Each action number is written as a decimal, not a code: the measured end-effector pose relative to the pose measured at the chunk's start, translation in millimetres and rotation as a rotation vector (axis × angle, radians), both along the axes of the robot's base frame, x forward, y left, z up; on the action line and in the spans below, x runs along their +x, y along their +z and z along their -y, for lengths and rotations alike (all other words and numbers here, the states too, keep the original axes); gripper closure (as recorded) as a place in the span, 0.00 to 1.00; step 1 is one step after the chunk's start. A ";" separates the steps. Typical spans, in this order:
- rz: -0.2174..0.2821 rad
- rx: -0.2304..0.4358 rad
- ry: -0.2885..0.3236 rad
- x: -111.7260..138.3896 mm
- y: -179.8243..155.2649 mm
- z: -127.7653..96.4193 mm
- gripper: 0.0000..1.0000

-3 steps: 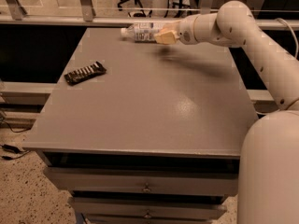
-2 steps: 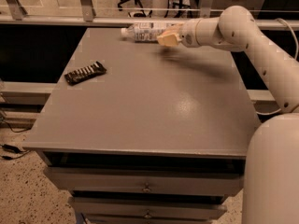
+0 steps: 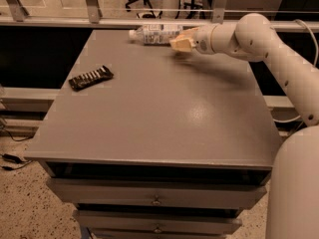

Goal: Move orange near blue plastic bottle

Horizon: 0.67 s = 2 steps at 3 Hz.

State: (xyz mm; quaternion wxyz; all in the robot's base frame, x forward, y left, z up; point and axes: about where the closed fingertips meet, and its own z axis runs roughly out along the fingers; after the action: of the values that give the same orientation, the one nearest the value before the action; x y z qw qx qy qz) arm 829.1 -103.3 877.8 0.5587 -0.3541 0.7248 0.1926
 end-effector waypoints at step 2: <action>0.036 0.030 -0.045 11.8 8.1 10.6 0.48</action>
Offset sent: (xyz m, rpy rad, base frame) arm 0.0164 -0.0263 0.0156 0.0453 -0.0620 -0.0852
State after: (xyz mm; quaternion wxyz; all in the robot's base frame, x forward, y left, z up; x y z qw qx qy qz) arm 840.9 -113.8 885.9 0.5812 -0.3326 0.7194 0.1843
